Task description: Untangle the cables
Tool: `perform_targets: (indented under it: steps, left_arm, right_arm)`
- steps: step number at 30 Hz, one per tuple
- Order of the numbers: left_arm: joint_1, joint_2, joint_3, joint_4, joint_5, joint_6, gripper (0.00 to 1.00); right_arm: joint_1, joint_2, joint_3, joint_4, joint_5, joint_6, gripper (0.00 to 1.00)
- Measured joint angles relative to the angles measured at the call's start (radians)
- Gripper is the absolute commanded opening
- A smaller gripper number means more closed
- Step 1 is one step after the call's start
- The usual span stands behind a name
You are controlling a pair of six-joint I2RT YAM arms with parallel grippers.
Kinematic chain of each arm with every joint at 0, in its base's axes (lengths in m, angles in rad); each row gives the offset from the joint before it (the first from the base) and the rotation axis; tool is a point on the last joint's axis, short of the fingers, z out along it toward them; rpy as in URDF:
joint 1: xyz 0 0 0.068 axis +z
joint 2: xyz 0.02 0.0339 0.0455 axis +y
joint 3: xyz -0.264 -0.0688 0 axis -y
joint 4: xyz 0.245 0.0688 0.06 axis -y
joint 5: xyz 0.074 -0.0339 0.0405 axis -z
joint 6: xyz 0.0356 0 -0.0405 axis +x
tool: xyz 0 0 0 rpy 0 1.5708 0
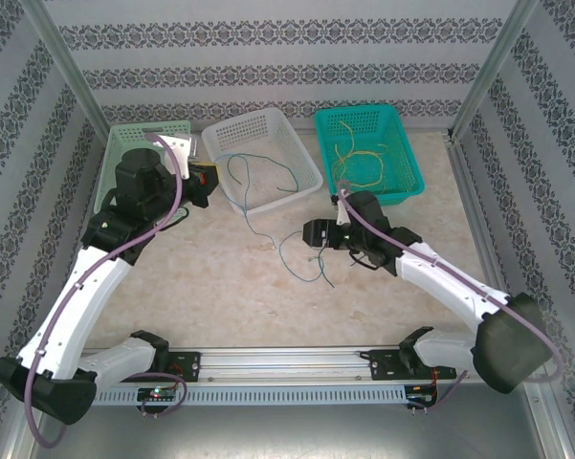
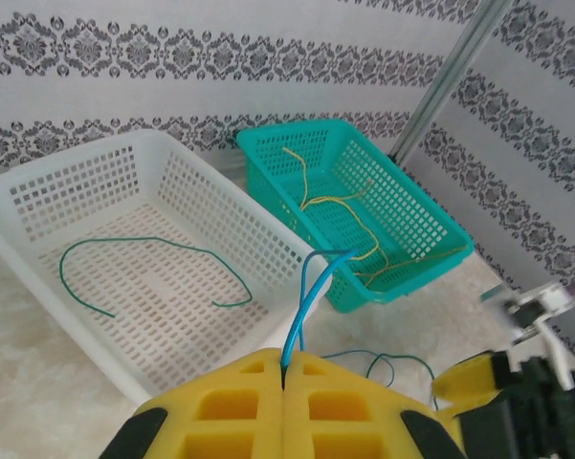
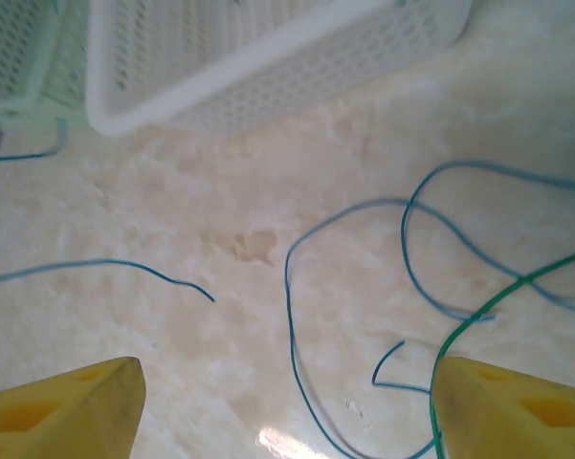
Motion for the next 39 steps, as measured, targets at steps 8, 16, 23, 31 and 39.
perform_targets:
  steps: [8, 16, 23, 31, 39]
  left_arm:
    - [0.034, 0.07, 0.156, -0.093, -0.237, 0.118, 0.0]
    - [0.145, 0.13, 0.311, -0.085, -0.491, 0.303, 0.0]
    - [0.341, 0.278, 0.343, -0.087, -0.565, 0.381, 0.0]
    - [0.472, 0.385, 0.353, -0.09, -0.492, 0.381, 0.0]
    - [0.614, 0.48, 0.421, -0.09, -0.412, 0.297, 0.0]
  right_arm:
    - [-0.044, -0.011, 0.007, 0.0, -0.013, 0.026, 0.78]
    - [-0.071, -0.032, -0.052, -0.003, -0.012, 0.037, 0.82]
    - [-0.099, -0.068, -0.09, -0.005, -0.009, 0.037, 0.82]
    - [-0.109, -0.071, -0.095, -0.009, -0.009, 0.036, 0.82]
    - [-0.116, -0.076, -0.107, -0.009, -0.006, 0.038, 0.83]
